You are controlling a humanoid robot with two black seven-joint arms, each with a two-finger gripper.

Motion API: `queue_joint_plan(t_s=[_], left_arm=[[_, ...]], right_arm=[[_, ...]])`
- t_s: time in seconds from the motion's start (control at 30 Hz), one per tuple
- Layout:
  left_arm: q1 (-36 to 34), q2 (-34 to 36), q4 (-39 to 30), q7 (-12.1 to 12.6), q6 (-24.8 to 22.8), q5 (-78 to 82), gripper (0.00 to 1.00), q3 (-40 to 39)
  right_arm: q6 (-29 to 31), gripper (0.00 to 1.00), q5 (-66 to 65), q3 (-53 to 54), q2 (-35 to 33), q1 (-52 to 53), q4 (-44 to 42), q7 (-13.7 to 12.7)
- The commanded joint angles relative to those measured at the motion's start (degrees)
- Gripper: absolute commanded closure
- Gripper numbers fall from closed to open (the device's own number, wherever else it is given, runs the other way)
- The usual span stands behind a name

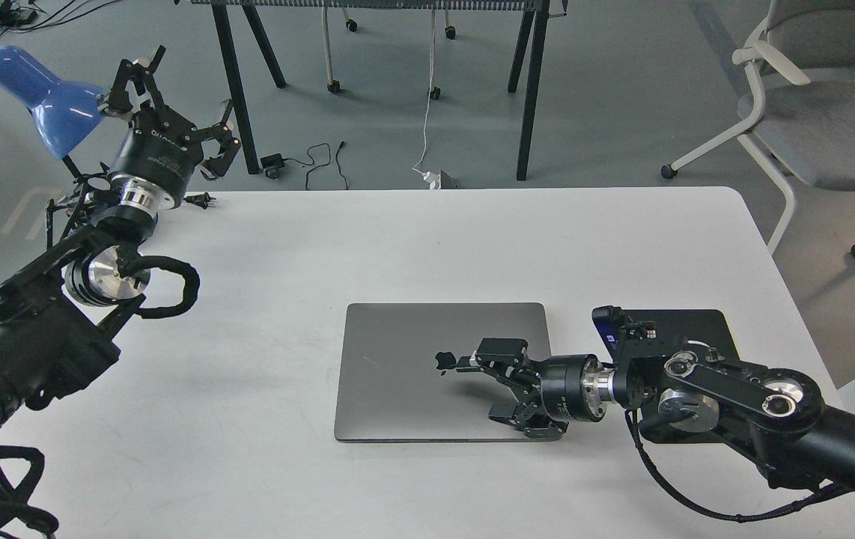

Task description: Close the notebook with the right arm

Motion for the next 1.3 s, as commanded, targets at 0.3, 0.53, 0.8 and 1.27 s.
queue_joint_plan(t_s=[0.3,0.53,0.8,1.27], left_arm=[[-0.01,0.00,0.00,0.00,0.00,0.01,0.00,0.00],[-0.01,0.00,0.00,0.00,0.00,0.01,0.00,0.00],[-0.01,0.00,0.00,0.00,0.00,0.09,0.00,0.00],[-0.01,0.00,0.00,0.00,0.00,0.01,0.00,0.00]], right_arm=[[0.43,0.00,3.71,34.48,1.05,2.44,-5.40,0.00],[0.69,0.00,20.48,47.77,1.84,2.44,-10.33,0.09],[1.98,0.00,34.30,52.69,4.48,1.03,-10.07,0.71],[1.98,0.00,35.98,53.58,6.77,-2.48,-9.89,0.79]])
